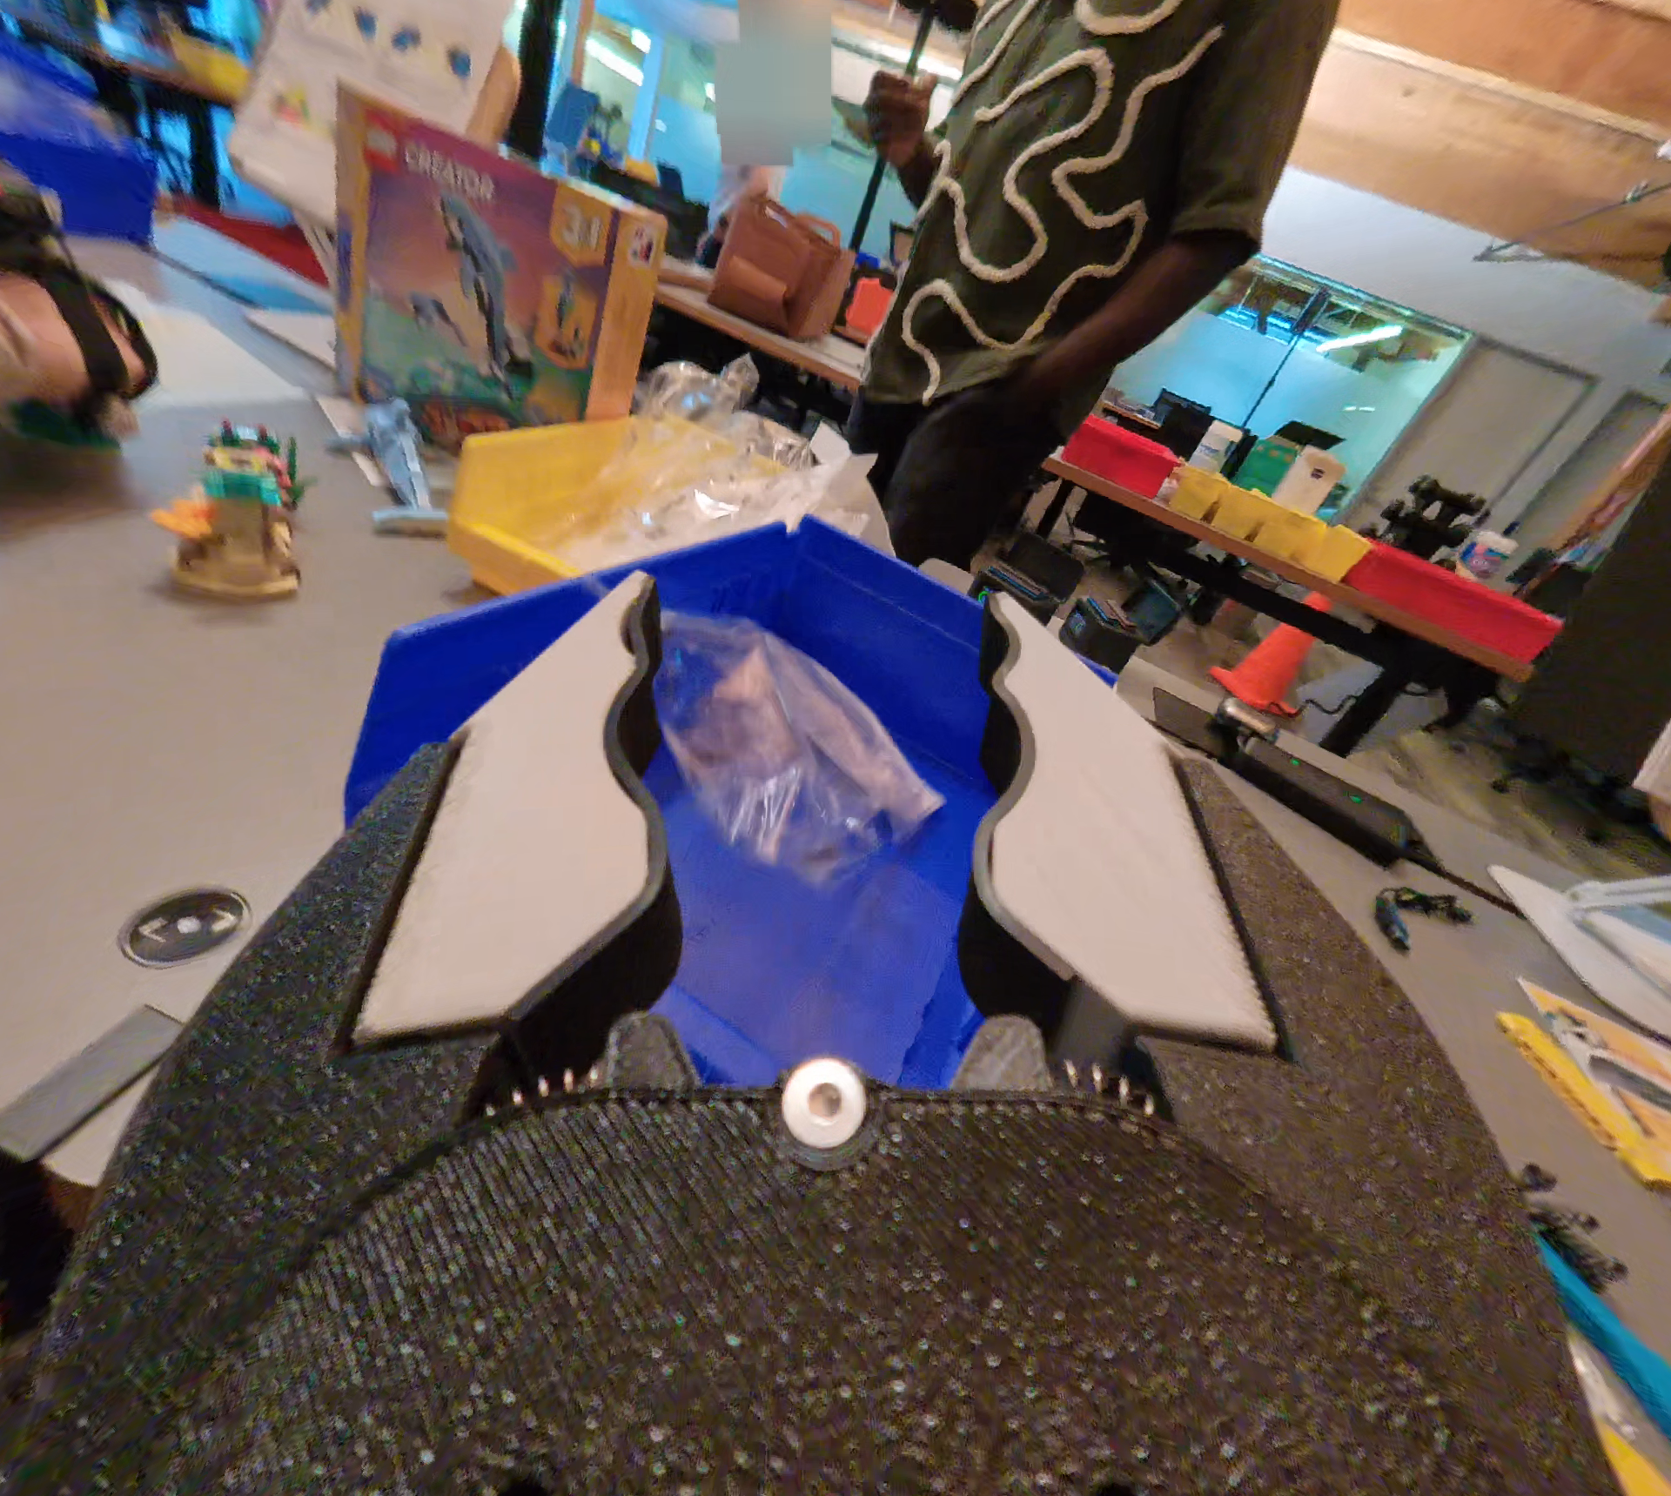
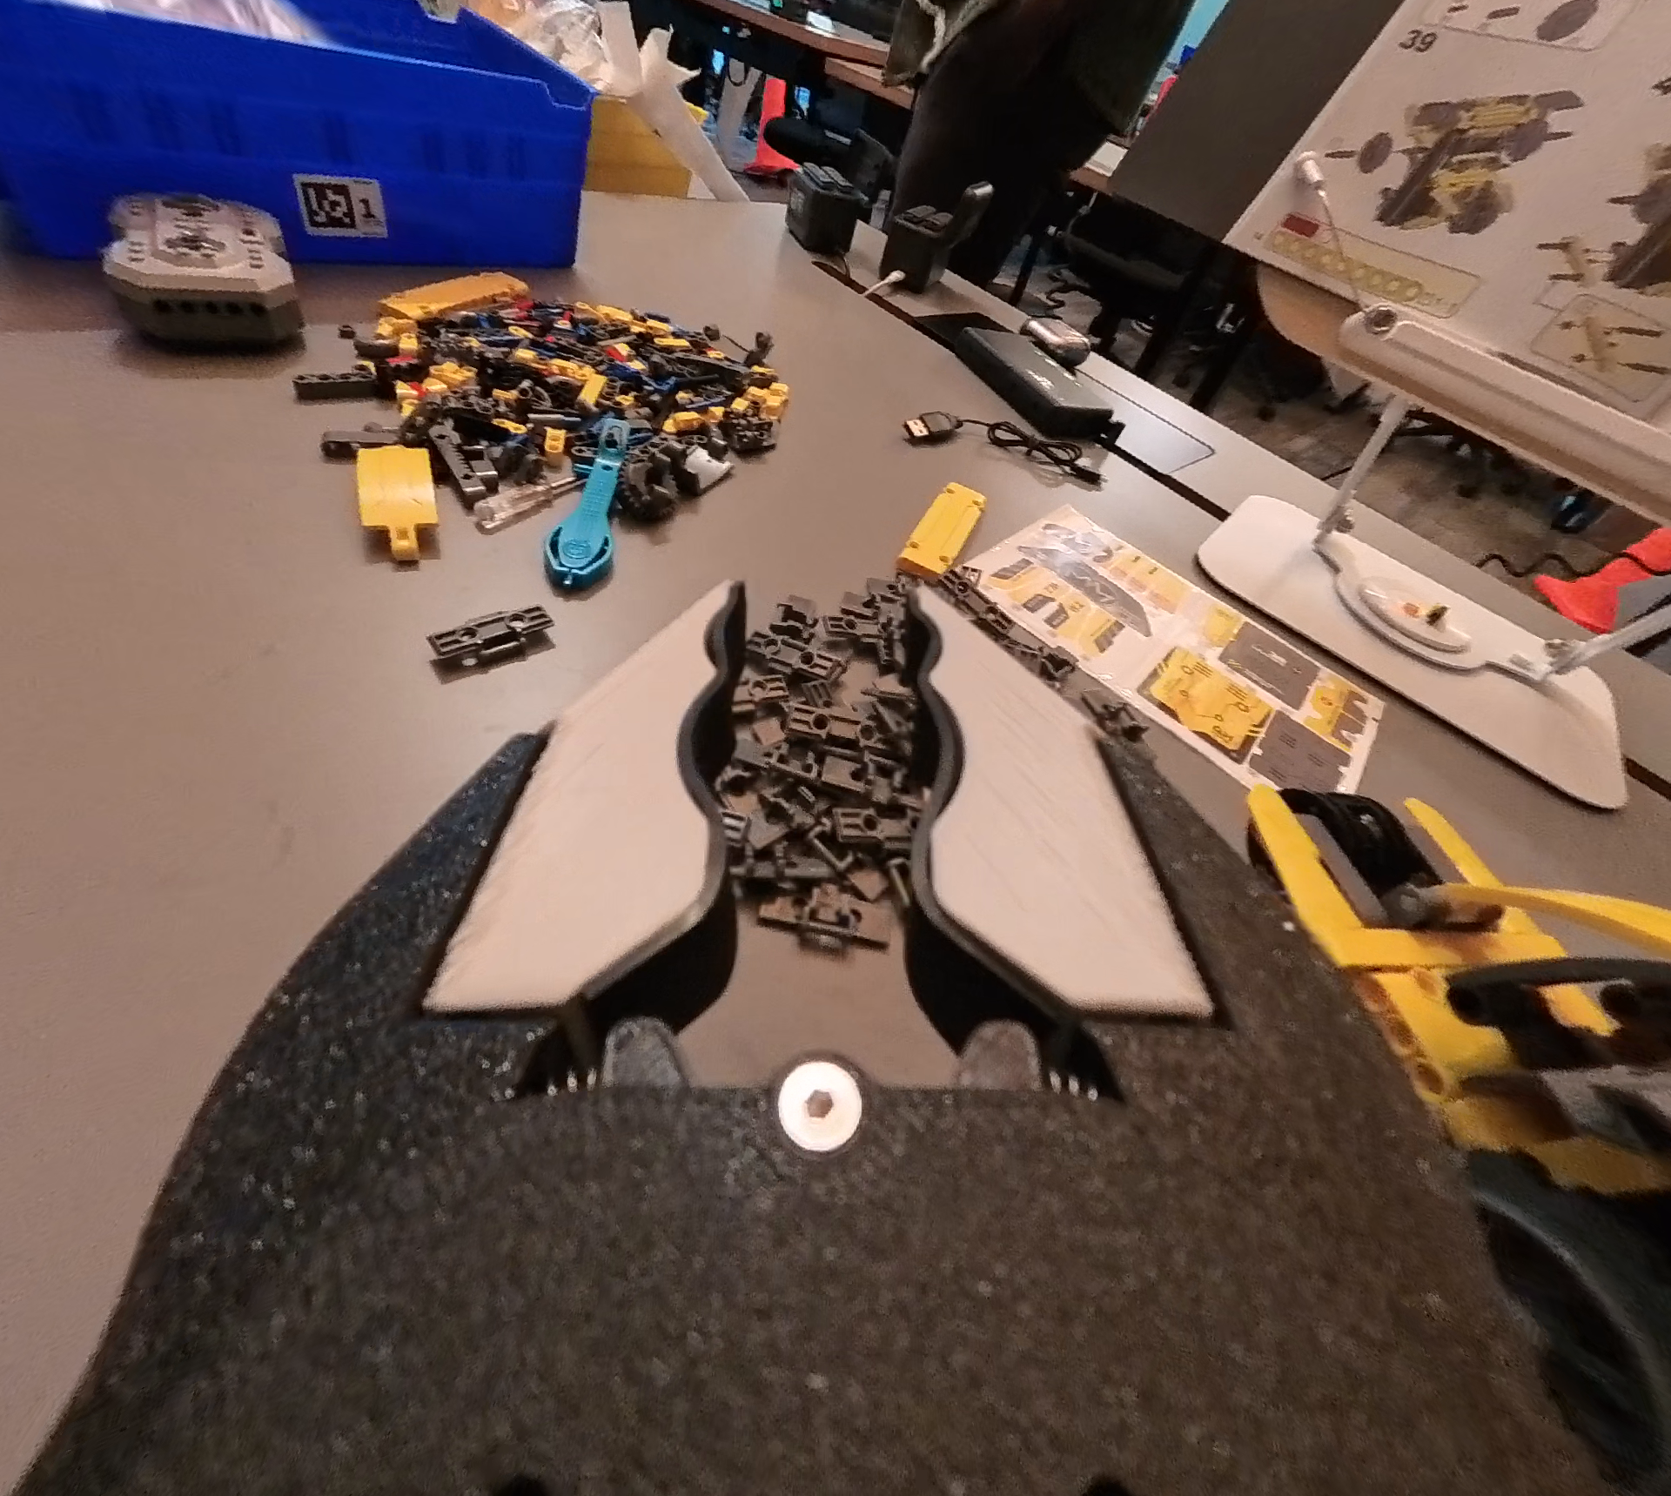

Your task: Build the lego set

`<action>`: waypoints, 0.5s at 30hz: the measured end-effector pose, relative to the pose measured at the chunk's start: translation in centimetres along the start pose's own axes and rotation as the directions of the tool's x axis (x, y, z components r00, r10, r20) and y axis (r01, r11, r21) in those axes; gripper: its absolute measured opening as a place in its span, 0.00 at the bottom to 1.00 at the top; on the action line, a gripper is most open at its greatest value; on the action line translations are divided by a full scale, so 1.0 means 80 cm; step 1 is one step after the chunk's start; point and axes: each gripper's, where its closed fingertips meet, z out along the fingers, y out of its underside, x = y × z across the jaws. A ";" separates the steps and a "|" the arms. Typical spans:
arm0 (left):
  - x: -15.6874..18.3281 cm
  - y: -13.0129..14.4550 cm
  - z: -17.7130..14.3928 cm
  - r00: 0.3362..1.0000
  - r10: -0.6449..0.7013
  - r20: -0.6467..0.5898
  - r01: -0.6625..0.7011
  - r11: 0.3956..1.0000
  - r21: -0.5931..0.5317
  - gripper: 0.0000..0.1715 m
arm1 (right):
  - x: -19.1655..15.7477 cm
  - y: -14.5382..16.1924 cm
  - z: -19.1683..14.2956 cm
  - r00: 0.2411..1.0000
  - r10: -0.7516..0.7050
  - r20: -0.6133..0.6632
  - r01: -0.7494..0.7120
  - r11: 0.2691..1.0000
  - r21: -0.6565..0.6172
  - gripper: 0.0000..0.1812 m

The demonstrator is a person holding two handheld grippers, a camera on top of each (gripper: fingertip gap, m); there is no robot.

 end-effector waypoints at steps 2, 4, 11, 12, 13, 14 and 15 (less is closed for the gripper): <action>0.028 -0.012 -0.017 0.996 0.080 -0.042 -0.078 0.996 0.047 0.39 | 0.002 -0.001 -0.001 1.000 0.012 0.000 -0.012 1.000 0.007 0.19; 0.074 -0.022 -0.034 0.982 0.130 -0.140 -0.117 0.989 0.095 0.40 | 0.003 -0.002 -0.002 1.000 0.028 0.005 -0.028 0.999 0.015 0.19; 0.318 0.084 -0.093 0.702 0.158 -0.694 -0.279 0.958 -0.065 0.32 | 0.008 -0.021 -0.048 0.993 0.114 -0.009 -0.111 0.981 0.161 0.11; 0.353 0.119 -0.111 0.628 0.136 -0.766 -0.331 0.938 -0.105 0.29 | 0.010 -0.025 -0.064 0.992 0.125 -0.023 -0.118 0.971 0.210 0.08; 0.383 0.157 -0.129 0.563 0.117 -0.818 -0.394 0.908 -0.142 0.27 | 0.014 -0.025 -0.079 0.990 0.135 -0.045 -0.120 0.963 0.241 0.06; 0.408 0.194 -0.146 0.506 0.100 -0.857 -0.458 0.873 -0.169 0.22 | 0.018 -0.019 -0.090 0.987 0.143 -0.069 -0.122 0.962 0.245 0.05; 0.431 0.227 -0.167 0.437 0.060 -0.898 -0.511 0.838 -0.192 0.09 | 0.023 -0.011 -0.096 0.984 0.153 -0.086 -0.130 0.965 0.229 0.05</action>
